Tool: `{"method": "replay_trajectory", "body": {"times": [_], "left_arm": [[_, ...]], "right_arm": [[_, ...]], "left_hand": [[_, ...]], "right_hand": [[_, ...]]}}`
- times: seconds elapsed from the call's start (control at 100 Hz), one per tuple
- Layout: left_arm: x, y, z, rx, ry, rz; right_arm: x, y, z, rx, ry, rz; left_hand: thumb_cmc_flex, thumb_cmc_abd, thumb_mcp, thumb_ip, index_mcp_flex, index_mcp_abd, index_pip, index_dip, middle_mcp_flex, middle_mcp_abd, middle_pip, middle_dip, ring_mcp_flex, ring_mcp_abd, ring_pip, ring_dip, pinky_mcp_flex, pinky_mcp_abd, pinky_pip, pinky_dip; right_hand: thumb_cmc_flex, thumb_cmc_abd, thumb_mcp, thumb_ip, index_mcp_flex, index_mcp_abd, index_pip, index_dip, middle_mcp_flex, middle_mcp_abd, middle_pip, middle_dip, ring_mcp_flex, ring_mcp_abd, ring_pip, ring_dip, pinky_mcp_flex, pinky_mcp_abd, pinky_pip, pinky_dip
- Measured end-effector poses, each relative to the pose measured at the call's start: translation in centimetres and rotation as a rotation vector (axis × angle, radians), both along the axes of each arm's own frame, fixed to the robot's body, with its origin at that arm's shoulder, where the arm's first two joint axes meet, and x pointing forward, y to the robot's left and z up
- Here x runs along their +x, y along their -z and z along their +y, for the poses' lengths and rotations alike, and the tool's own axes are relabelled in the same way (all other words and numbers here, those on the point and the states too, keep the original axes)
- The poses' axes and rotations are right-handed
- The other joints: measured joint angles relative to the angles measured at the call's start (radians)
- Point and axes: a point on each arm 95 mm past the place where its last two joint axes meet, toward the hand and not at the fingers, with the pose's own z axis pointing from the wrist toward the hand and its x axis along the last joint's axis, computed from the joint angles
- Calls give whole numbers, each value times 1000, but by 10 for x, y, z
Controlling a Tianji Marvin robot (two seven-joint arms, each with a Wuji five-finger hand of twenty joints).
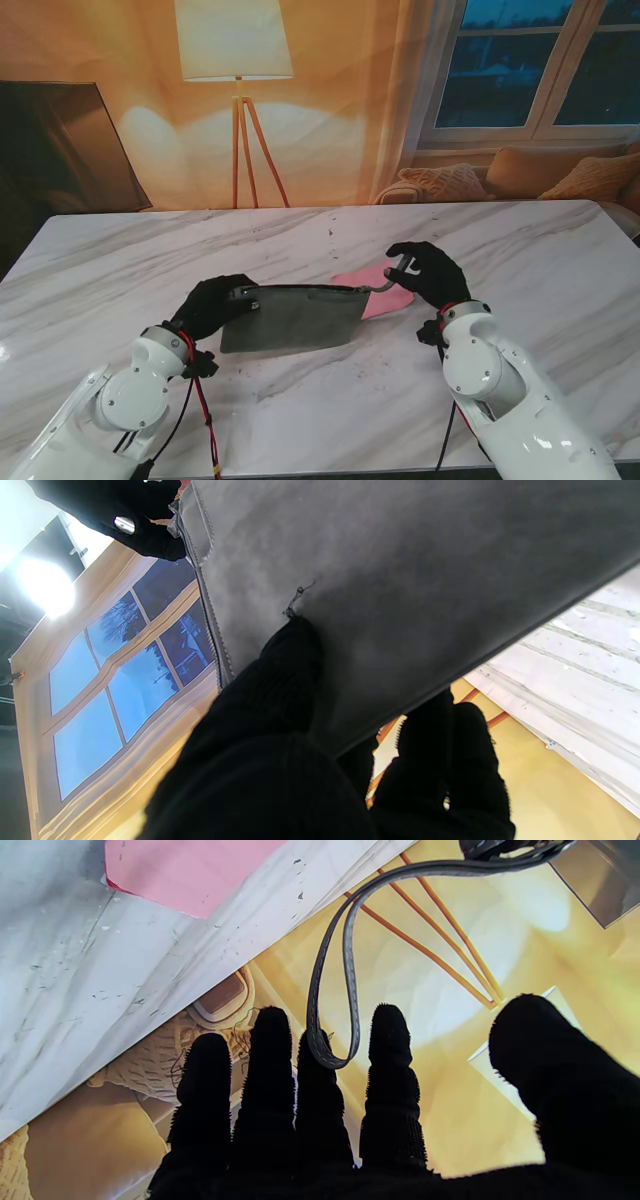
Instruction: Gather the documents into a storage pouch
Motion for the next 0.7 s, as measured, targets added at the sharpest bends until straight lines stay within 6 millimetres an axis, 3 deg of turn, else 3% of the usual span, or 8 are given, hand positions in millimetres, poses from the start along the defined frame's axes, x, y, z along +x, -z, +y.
{"method": "replay_trajectory", "body": {"times": [0.17, 0.59, 0.7], "left_arm": [[1, -1, 0, -9, -12, -13], [3, -3, -3, -44, -29, -19], [3, -3, -3, -51, -33, -19]], "right_arm": [[0, -1, 1, -24, -2, -27], [0, -8, -8, -29, 19, -64], [0, -9, -9, -28, 22, -70]], "left_hand": [[0, 0, 0, 0, 0, 0, 0, 6, 0, 0, 3, 2, 0, 0, 0, 0, 0, 0, 0, 0], [0, 0, 0, 0, 0, 3, 0, 12, 0, 0, 10, 10, 0, 0, 0, 0, 0, 0, 0, 0], [0, 0, 0, 0, 0, 5, 0, 14, 0, 0, 10, 10, 0, 0, 0, 0, 0, 0, 0, 0]], "right_hand": [[17, -31, -15, 0, -87, 1, -41, -32, -57, -46, -33, -49, -75, -17, -105, -50, -34, -21, -106, 14], [18, -35, -16, 0, -97, 13, -32, -38, -68, -49, -40, -64, -75, -16, -135, -72, -20, -16, -149, 26], [18, -46, -16, 0, -97, 13, -32, -38, -67, -48, -40, -64, 12, 19, -100, -57, 34, 15, -129, 58]]}}
